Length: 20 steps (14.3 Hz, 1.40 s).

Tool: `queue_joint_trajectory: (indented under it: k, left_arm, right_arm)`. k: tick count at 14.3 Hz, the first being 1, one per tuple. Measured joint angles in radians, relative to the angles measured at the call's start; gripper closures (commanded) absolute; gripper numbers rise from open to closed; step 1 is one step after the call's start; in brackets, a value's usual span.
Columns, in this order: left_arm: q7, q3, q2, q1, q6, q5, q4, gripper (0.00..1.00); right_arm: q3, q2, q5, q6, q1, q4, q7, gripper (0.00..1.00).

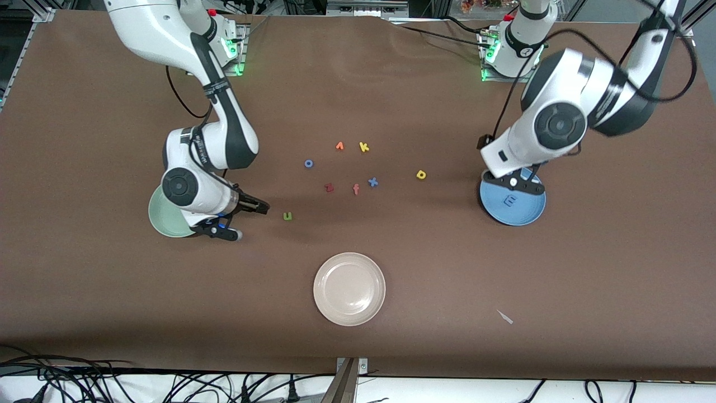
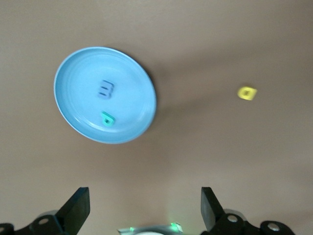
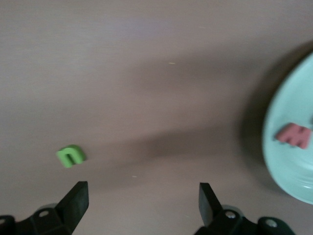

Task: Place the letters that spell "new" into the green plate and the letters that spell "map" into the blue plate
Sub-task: 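Place the b on the blue plate and w on the green plate, then reach the yellow a and green n with the left and right grippers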

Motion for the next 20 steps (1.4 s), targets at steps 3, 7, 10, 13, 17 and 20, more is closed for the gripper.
queue_joint_trajectory:
  k: [3,7,10,13,17,20]
  left_arm:
    - [-0.001,0.009,-0.026,0.008,-0.096,-0.016,0.135,0.0]
    - [0.001,0.032,0.018,0.029,-0.125,-0.016,0.218,0.0]
    - [0.001,0.034,0.085,0.03,-0.124,-0.016,0.274,0.0]
    - [-0.019,0.033,0.112,0.029,-0.125,-0.017,0.307,0.0]
    - [-0.305,0.006,0.119,-0.002,-0.126,-0.021,0.307,0.0]
    - [-0.54,-0.002,0.141,-0.064,-0.115,-0.021,0.3,0.0]
  right_arm:
    - [0.024,0.008,0.0,0.042,0.023,0.0,-0.001,0.0]
    - [0.052,0.026,0.0,0.099,0.027,0.0,-0.057,0.0]
    - [0.054,0.042,0.0,0.109,0.034,0.0,-0.125,0.0]
    - [0.055,0.062,0.0,0.151,0.052,0.0,-0.139,0.01]
    - [0.055,0.107,0.001,0.176,0.058,0.027,-0.091,0.01]
    - [0.055,0.129,0.001,0.176,0.058,0.045,-0.081,0.06]
